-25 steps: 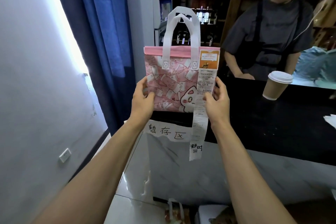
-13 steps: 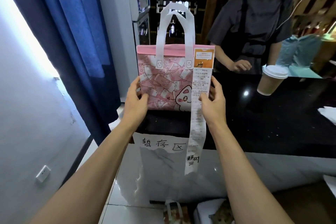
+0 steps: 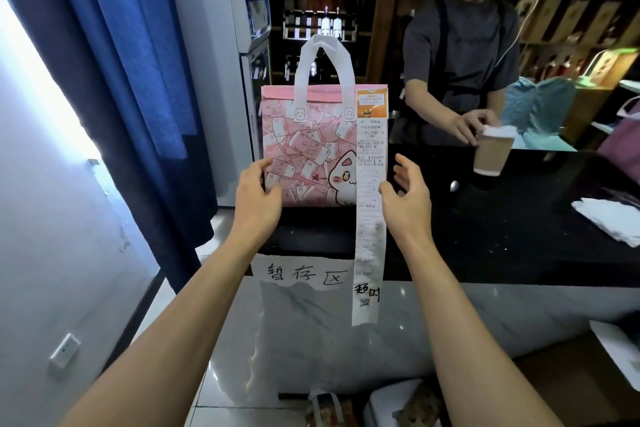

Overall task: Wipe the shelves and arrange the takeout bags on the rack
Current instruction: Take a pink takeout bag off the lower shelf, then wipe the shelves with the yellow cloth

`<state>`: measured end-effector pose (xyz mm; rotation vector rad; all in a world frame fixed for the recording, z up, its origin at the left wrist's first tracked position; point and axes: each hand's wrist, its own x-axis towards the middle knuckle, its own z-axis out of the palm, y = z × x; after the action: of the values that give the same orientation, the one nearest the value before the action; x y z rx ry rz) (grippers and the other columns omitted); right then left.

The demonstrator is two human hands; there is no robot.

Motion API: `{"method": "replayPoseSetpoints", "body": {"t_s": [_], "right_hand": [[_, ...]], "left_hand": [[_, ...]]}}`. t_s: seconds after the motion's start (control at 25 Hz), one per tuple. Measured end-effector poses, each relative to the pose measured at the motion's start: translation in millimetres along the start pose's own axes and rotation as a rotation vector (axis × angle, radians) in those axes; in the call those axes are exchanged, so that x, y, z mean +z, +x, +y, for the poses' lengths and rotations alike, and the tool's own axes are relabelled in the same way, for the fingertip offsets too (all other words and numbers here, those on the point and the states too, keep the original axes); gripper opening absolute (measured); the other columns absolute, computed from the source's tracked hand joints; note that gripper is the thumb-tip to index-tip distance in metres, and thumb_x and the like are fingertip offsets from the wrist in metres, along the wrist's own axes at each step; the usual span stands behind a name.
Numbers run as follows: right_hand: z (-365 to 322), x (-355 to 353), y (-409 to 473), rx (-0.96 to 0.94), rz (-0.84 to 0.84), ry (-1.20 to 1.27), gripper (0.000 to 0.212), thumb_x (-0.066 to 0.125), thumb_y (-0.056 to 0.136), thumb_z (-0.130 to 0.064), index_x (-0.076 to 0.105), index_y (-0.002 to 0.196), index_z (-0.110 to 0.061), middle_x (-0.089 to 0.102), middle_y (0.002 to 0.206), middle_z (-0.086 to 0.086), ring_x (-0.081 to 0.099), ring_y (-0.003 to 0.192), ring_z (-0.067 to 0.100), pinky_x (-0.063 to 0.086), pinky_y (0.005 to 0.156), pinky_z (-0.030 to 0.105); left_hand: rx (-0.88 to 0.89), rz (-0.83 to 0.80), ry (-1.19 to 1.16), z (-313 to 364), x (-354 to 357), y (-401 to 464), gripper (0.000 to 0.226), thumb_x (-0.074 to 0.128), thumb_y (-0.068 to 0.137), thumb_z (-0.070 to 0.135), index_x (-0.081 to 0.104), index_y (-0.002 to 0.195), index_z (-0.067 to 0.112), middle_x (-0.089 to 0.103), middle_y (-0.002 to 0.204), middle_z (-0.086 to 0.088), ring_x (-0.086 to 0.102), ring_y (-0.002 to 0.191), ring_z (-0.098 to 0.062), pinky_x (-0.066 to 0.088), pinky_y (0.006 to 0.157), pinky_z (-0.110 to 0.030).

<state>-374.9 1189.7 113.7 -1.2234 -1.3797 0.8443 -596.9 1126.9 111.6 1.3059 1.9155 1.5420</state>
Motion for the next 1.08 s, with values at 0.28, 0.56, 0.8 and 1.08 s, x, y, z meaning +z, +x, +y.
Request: {"method": "replayPoseSetpoints", "body": {"t_s": [0.28, 0.56, 0.8, 1.08], "right_hand": [[1.0, 0.8, -32.7, -0.095, -0.119, -0.141, 0.042, 0.056, 0.091, -0.018, 0.059, 0.132, -0.029, 0.056, 0.135, -0.008, 0.052, 0.124, 0.009, 0.045, 0.106, 0.034], [8.0, 9.1, -62.0, -0.292, -0.414, -0.284, 0.026, 0.055, 0.093, -0.025, 0.065, 0.117, -0.031, 0.060, 0.118, -0.014, 0.055, 0.114, 0.008, 0.048, 0.102, 0.038], [19.7, 10.6, -98.5, -0.428, -0.698, -0.284, 0.027, 0.058, 0.094, -0.023, 0.064, 0.120, -0.029, 0.061, 0.115, -0.009, 0.058, 0.110, 0.012, 0.049, 0.098, 0.036], [15.4, 12.6, -188.7, -0.466, -1.025, -0.070, 0.025, 0.059, 0.097, -0.021, 0.063, 0.119, -0.031, 0.061, 0.116, -0.013, 0.056, 0.105, 0.004, 0.047, 0.090, 0.027]], "left_hand": [[0.130, -0.089, 0.153, 14.6, -2.5, -39.9, 0.033, 0.052, 0.097, 0.010, 0.061, 0.127, 0.021, 0.055, 0.131, 0.003, 0.050, 0.117, -0.010, 0.039, 0.100, -0.026], [0.100, -0.029, 0.422, 14.5, -6.9, -99.6, 0.027, 0.053, 0.094, 0.017, 0.068, 0.116, 0.023, 0.062, 0.119, 0.003, 0.055, 0.111, -0.021, 0.046, 0.101, -0.040], [-0.109, 0.139, 0.510, 17.1, -11.1, -181.0, 0.018, 0.053, 0.098, 0.027, 0.065, 0.111, 0.026, 0.059, 0.104, 0.009, 0.057, 0.101, -0.014, 0.045, 0.075, -0.014], [-0.341, 0.361, 0.530, 28.8, -37.6, -303.7, 0.022, 0.053, 0.096, 0.024, 0.065, 0.114, 0.026, 0.065, 0.115, 0.006, 0.060, 0.107, -0.013, 0.051, 0.098, -0.035]]}}
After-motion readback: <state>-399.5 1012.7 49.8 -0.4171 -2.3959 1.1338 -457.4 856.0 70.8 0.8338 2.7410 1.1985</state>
